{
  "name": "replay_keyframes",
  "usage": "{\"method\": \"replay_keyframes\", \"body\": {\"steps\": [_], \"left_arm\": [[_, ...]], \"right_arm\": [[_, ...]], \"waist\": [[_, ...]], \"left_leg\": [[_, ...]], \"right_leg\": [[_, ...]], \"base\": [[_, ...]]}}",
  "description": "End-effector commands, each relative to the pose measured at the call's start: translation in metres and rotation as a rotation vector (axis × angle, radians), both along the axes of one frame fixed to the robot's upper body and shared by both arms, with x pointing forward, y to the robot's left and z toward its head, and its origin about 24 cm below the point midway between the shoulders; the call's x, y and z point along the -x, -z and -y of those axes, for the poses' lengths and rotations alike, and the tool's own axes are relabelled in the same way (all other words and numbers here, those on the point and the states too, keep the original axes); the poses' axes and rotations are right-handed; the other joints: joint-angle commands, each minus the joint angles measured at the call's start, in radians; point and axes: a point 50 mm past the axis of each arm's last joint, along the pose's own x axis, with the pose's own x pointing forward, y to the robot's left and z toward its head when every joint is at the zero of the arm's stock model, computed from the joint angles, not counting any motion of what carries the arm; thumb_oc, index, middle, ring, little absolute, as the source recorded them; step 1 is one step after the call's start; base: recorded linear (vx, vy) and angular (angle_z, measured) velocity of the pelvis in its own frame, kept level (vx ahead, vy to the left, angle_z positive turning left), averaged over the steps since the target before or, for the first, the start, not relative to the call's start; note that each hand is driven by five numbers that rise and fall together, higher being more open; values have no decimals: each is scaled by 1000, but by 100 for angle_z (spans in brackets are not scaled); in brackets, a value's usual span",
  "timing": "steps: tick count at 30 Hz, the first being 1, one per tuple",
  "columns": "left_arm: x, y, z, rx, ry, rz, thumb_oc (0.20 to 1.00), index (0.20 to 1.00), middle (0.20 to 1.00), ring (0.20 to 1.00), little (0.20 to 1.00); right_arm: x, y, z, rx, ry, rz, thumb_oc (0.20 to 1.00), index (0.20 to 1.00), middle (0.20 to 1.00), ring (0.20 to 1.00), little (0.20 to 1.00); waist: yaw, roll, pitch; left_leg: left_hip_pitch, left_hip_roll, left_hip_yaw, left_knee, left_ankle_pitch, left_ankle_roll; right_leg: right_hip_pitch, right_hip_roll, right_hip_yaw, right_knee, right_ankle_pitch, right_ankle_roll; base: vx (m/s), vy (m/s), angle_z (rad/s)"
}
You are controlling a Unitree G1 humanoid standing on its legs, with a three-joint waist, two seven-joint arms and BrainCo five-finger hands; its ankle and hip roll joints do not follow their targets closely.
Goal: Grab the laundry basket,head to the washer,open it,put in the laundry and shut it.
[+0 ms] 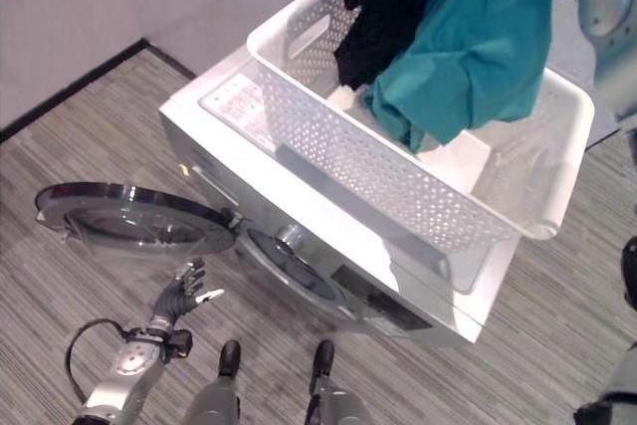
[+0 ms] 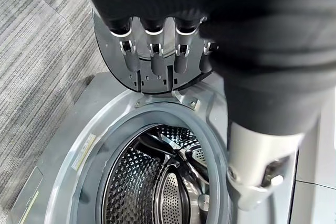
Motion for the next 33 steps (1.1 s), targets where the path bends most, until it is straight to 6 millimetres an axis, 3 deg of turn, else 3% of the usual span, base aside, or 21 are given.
{"method": "replay_keyframes", "body": {"steps": [1, 10, 22, 28, 31, 33], "left_arm": [[-2, -13, -11, -102, 47, 68, 1000, 1000, 1000, 1000, 1000], [-1, -10, -11, -107, 42, 57, 1000, 1000, 1000, 1000, 1000], [-3, -12, -18, -116, 24, 70, 1000, 1000, 1000, 1000, 1000], [-5, -14, -19, -119, 11, 80, 1000, 1000, 1000, 1000, 1000], [-13, -27, -15, -154, 61, 143, 1000, 1000, 1000, 1000, 1000], [-23, -58, -6, -217, 158, 283, 1000, 1000, 1000, 1000, 1000]], "right_arm": [[48, -58, 9, -50, 45, 320, 200, 200, 200, 200, 200], [62, -77, 8, -26, 96, 403, 200, 200, 200, 200, 200], [58, -104, 42, -102, 354, 355, 200, 200, 200, 200, 200], [63, -114, 37, -101, 362, 364, 200, 200, 200, 200, 200], [66, -119, 31, -75, 366, 370, 200, 200, 200, 200, 200], [67, -122, 31, -68, 392, 375, 200, 200, 200, 200, 200]], "waist": [[22, -43, -102], [26, -47, -131], [52, -69, -163], [52, -72, -173], [53, -73, -174], [55, -74, -178]], "left_leg": [[28, 71, 24, 43, -76, 28], [47, 67, 22, 43, -88, 27], [68, 43, 15, 58, -109, 29], [75, 37, 9, 48, -106, 28], [75, 34, 2, 56, -111, 28], [74, 32, -1, 60, -114, 28]], "right_leg": [[18, -69, 41, 169, -165, 90], [50, -73, 32, 153, -163, 94], [93, -98, 13, 139, -152, 107], [99, -103, 5, 145, -155, 108], [105, -104, 0, 149, -159, 108], [108, -106, -5, 149, -159, 110]], "base": [[4, 9, 4], [4, 13, 2], [8, 27, 3], [14, 7, 2], [25, 7, 4], [2, 6, 4]]}}
